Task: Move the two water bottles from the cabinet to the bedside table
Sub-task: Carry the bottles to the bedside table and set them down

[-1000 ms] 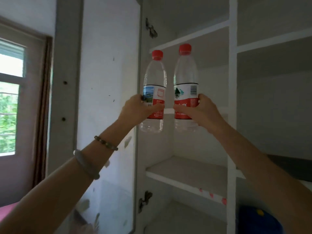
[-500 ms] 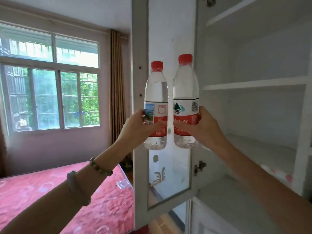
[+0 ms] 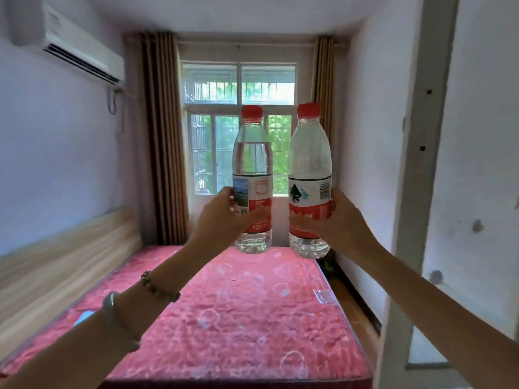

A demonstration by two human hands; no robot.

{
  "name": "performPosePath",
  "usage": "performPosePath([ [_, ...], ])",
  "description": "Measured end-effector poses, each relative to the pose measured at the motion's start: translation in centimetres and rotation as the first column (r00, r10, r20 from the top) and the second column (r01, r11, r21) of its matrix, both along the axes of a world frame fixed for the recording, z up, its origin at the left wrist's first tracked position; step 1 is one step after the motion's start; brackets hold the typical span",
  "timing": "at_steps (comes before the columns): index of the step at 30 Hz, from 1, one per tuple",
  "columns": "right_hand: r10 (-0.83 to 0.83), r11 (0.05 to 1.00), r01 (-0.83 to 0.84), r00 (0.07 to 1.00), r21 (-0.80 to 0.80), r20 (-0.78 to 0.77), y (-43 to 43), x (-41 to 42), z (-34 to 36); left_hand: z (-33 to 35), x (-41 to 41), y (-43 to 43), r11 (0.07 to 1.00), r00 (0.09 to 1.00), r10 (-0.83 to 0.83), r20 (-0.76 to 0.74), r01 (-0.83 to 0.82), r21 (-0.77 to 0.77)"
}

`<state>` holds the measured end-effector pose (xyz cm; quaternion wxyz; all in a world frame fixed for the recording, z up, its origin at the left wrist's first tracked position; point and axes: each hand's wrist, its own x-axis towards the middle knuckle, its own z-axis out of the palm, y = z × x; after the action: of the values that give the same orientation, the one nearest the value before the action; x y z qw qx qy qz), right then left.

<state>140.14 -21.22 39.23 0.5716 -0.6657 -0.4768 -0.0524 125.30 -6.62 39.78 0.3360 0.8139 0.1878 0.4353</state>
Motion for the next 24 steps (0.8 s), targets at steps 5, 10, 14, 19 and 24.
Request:
performPosePath([
  [5, 0.160, 0.987, -0.161, 0.986, -0.005, -0.043, 9.8, -5.2, -1.0, -0.5, -7.0, 7.3, 0.989, 0.988, 0.148, -0.035, -0.147, 0.034],
  [10, 0.273, 0.962, -0.273, 0.961, 0.010, -0.036, 18.7, -10.7, -2.3, -1.3, -13.8, 13.4, 0.954, 0.954, 0.297, -0.040, -0.294, 0.056],
  [14, 0.385, 0.923, -0.385, 0.923, 0.016, -0.028, 24.9, -15.1, -2.9, -2.3, -19.0, 17.2, 0.902, 0.899, 0.430, -0.078, -0.426, 0.063],
  [19, 0.501, 0.865, -0.501, 0.865, -0.008, -0.027, 32.3, -19.5, -4.2, -4.0, -24.0, 21.5, 0.849, 0.841, 0.527, -0.119, -0.528, 0.025],
  [24, 0.612, 0.790, -0.613, 0.790, -0.025, -0.030, 39.3, -23.0, -5.3, -5.1, -27.2, 25.5, 0.756, 0.745, 0.650, -0.148, -0.654, 0.023],
])
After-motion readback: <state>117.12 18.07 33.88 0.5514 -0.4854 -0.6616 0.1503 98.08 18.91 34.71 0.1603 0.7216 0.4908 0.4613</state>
